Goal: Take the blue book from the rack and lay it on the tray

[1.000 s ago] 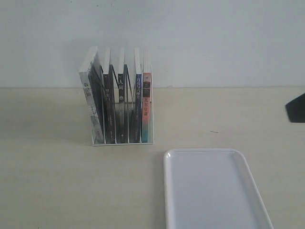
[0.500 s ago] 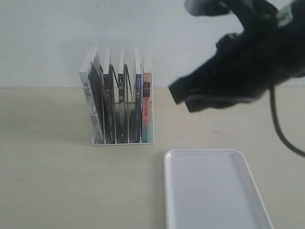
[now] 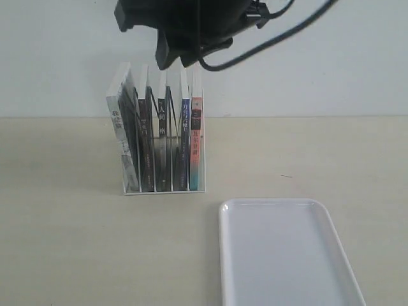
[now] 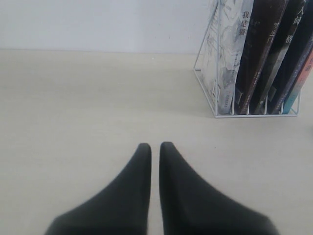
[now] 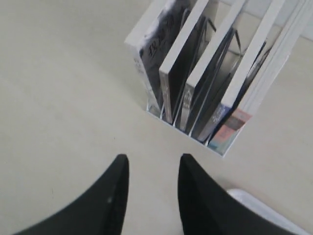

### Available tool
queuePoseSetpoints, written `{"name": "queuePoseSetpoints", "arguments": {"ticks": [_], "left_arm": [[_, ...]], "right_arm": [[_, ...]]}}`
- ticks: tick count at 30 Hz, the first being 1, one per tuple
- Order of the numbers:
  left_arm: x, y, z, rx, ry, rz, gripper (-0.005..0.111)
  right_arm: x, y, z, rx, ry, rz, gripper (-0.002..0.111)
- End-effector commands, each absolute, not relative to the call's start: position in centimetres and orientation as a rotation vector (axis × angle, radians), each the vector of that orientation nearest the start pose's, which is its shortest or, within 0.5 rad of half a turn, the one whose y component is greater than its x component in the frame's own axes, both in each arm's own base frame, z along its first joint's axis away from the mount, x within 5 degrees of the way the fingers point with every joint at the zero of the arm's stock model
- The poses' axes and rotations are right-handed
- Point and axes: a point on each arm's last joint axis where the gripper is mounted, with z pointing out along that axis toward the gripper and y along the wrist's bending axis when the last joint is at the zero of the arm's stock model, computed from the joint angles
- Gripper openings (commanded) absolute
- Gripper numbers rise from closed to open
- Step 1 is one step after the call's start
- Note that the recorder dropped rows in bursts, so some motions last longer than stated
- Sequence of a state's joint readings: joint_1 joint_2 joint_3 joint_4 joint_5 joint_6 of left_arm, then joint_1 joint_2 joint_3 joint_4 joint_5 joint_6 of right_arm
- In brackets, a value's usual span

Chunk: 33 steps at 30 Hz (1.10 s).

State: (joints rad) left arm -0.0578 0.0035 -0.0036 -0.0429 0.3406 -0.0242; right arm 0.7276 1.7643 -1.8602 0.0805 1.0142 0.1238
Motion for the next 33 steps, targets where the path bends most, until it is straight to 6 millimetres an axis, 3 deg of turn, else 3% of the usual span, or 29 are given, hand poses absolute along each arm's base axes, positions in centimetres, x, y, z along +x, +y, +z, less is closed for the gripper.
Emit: {"name": "queuePoseSetpoints", "arguments": {"ticks": [1, 5, 8, 12, 22, 33], "left_arm": [[5.4, -0.4, 18.3, -0.006, 1.821, -0.100, 0.006], [5.4, -0.4, 18.3, -0.006, 1.821, -0.100, 0.006], [5.4, -0.4, 18.3, -0.006, 1.821, -0.100, 0.006], [5.4, -0.4, 18.3, -0.006, 1.821, -0.100, 0.006], [5.4, -0.4, 18.3, -0.006, 1.821, -0.100, 0.006], [5.4, -0.4, 18.3, -0.006, 1.821, -0.100, 0.006]], "right_arm": [[31.1, 28.5, 39.9, -0.679, 2.343, 0.484, 0.032], [33.3, 29.8, 38.8, -0.625, 2.330, 0.445, 0.032], [35.7, 31.2, 36.9, -0.596, 2.320, 0.381, 0.032], [37.3, 32.3, 35.0, -0.549, 2.298, 0.376, 0.032], [38.9, 32.8, 31.9, -0.512, 2.330, 0.280, 0.032], [39.1, 33.0, 31.2, -0.465, 2.351, 0.302, 0.032]]}}
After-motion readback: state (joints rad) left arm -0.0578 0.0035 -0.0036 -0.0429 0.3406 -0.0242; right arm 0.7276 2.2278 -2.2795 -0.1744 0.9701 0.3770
